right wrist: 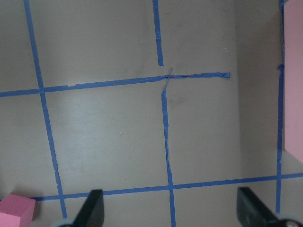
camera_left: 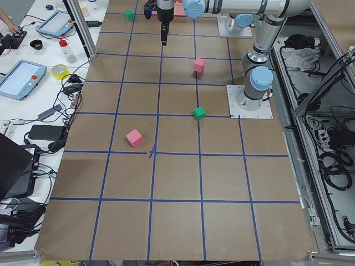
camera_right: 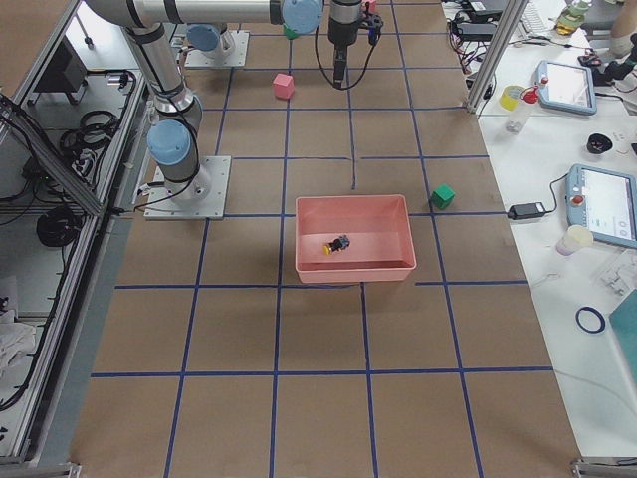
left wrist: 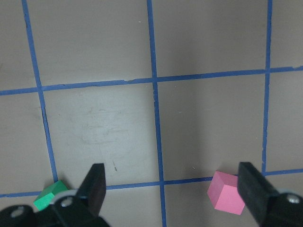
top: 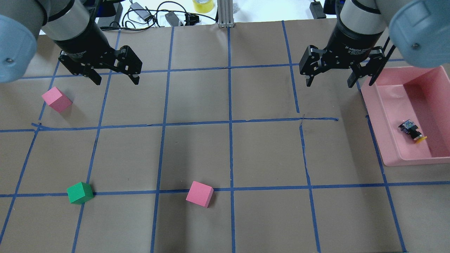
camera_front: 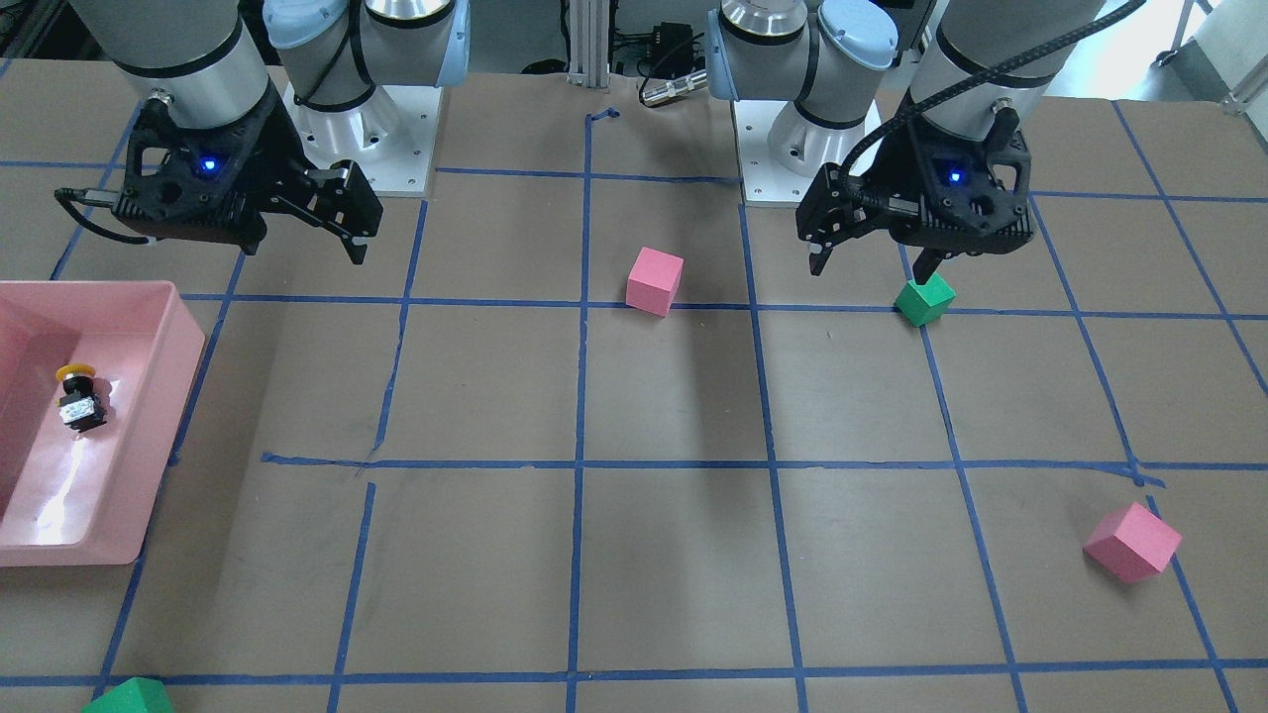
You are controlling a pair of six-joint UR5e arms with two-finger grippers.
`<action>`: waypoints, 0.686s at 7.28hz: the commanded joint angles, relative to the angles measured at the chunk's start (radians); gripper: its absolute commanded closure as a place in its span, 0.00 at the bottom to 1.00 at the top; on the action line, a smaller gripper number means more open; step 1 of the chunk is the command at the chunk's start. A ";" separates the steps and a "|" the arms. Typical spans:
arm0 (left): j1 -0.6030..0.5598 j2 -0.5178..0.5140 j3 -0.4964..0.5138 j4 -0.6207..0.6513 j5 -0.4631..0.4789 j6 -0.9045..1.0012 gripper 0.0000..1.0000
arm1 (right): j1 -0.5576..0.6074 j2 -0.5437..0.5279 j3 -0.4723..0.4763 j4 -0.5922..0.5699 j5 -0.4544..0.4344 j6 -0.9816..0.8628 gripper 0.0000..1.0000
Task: Align button upright
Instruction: 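Move the right gripper over the pink bin toward the push-button switch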
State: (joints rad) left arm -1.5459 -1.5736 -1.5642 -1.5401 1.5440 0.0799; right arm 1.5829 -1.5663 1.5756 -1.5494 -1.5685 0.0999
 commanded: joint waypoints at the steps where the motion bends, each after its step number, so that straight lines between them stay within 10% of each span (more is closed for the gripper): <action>1: 0.000 0.001 -0.004 0.000 0.001 0.001 0.00 | -0.004 0.002 0.001 0.000 -0.008 0.000 0.00; 5: 0.000 0.001 -0.002 0.000 -0.010 0.008 0.00 | -0.004 0.005 0.003 -0.043 -0.008 -0.005 0.00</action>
State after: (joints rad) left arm -1.5462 -1.5724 -1.5665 -1.5401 1.5354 0.0844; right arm 1.5778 -1.5621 1.5774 -1.5835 -1.5722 0.0982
